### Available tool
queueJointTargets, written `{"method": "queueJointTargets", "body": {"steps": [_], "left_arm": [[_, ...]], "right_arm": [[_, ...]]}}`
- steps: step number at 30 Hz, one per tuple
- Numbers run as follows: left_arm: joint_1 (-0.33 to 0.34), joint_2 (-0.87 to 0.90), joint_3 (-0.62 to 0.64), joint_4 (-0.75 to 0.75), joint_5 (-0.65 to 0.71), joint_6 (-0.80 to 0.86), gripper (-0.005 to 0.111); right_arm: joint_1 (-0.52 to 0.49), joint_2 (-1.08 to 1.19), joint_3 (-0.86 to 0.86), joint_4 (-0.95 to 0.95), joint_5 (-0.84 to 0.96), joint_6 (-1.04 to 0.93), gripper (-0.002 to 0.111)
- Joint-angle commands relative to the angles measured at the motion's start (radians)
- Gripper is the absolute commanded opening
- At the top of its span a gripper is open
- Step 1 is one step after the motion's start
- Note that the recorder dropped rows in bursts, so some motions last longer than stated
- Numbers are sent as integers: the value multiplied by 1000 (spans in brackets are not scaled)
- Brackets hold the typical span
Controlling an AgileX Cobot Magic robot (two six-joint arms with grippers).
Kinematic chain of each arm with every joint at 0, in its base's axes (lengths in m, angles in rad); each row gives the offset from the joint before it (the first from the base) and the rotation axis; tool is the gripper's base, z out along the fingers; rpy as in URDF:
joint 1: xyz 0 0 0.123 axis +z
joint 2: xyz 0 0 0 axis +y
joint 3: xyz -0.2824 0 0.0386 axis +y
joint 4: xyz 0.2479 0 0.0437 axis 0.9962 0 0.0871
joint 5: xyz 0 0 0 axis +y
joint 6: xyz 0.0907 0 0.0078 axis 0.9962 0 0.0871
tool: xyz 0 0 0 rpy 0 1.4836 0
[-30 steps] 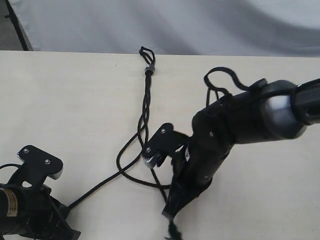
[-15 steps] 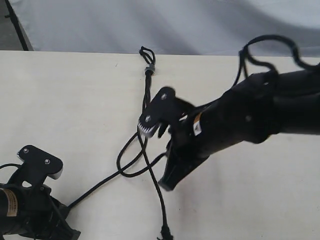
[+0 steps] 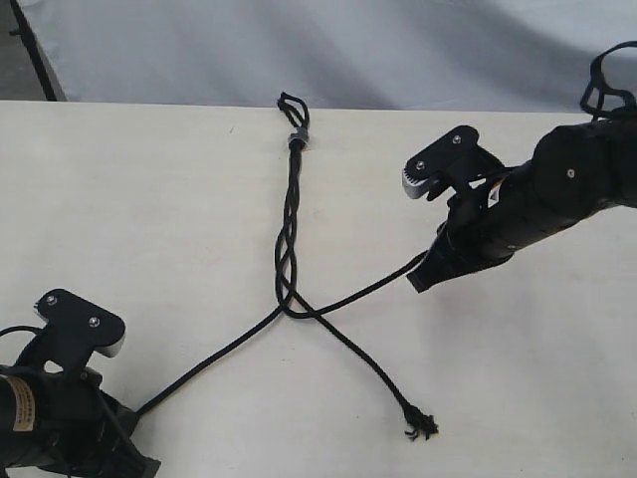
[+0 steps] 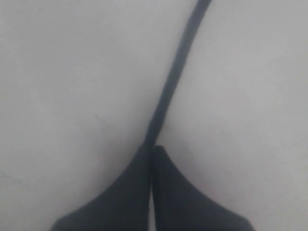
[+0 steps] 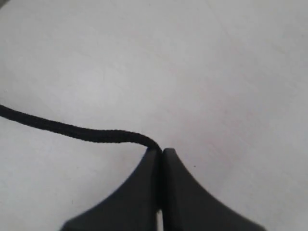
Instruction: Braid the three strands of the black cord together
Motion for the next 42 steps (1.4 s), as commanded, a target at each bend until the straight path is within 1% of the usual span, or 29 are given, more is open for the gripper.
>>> {"method": "queueJointTargets", "body": {"steps": [1,9,24,26,28,33,35,36,37,39,42], "left_arm": [[-6,9,16,2,56,-9,0],[-6,9,16,2,43,-9,0],[-6,9,16,2,36,-9,1],[-6,9,16,2,36,-9,4],[-6,9,16,2,43,-9,12],[-6,9,16,2,45,-18,37],[-6,9,9,2,45,-47,45],[-6,9,6,2,47,-56,47],[-6,5,5,2,47,-58,49],[-6,-9,-11,2,75,-58,51],[-6,-46,-33,2,115,-58,53]], "right_arm": [[-10,62,0,8,-11,-11,0],[-10,134,0,16,-9,-9,0],[-10,140,0,24,15,33,0],[-10,145,0,24,15,33,0],[-10,152,0,24,20,33,0],[-10,163,0,24,19,33,0],[-8,163,0,24,19,42,0],[-8,163,0,24,17,47,2],[-6,163,0,24,15,59,7],[-2,163,0,24,15,68,21],[11,163,0,11,20,68,51]]}}
